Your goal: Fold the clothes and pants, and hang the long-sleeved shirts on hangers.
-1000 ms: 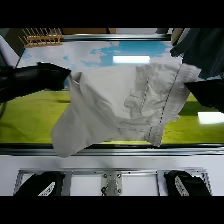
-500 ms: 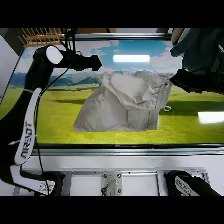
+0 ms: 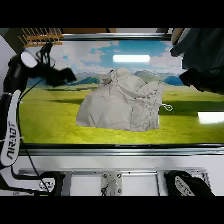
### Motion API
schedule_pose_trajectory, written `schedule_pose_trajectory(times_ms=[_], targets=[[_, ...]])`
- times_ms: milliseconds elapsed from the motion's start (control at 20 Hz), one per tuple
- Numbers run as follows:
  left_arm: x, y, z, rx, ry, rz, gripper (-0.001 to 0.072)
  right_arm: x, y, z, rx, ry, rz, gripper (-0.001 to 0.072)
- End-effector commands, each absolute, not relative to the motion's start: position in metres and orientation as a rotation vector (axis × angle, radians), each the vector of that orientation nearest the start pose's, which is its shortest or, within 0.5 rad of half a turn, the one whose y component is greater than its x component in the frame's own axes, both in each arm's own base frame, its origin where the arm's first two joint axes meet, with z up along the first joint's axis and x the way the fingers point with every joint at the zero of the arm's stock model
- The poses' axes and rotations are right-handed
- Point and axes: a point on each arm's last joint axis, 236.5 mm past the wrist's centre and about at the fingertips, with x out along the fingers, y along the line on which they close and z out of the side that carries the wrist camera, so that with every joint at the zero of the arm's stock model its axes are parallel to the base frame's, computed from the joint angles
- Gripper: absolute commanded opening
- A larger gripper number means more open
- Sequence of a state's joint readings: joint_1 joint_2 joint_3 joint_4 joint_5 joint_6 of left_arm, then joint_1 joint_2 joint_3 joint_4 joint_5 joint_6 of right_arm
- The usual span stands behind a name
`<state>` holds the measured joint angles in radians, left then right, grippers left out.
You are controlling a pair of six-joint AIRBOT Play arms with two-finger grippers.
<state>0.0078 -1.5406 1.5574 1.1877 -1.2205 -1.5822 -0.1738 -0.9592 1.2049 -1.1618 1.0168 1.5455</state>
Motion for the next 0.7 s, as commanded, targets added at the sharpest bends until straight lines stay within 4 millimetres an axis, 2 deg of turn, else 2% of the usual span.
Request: schedule_pose_trajectory(times_ms=[0,50,150,250,400,500,650], targets=[[0.378,-0.034,-0.027,-0.482,1.394,-0.074,0.0601,0.347,0.024,0.181,0.331,0.773,0.130,0.0454],[0.356,-0.029,-0.051,-0.526,1.428,-0.036,0.0602,0.339,0.026,0.179,0.332,0.768,0.133,0.0454],[0.323,-0.030,-0.086,-0.618,1.462,0.011,0.0601,0.327,0.030,0.176,0.342,0.764,0.142,0.0454],[0.311,-0.046,-0.106,-0.700,1.456,-0.020,0.0601,0.321,0.038,0.175,0.366,0.759,0.163,0.0454],[0.312,-0.073,-0.117,-0.790,1.450,-0.077,0.0601,0.320,0.047,0.179,0.400,0.752,0.194,0.0454],[0.313,-0.086,-0.122,-0.770,1.481,-0.107,0.0601,0.320,0.050,0.182,0.415,0.748,0.207,0.0454],[0.331,-0.108,-0.118,-0.714,1.482,-0.163,0.0600,0.320,0.051,0.181,0.415,0.751,0.208,0.0454]])
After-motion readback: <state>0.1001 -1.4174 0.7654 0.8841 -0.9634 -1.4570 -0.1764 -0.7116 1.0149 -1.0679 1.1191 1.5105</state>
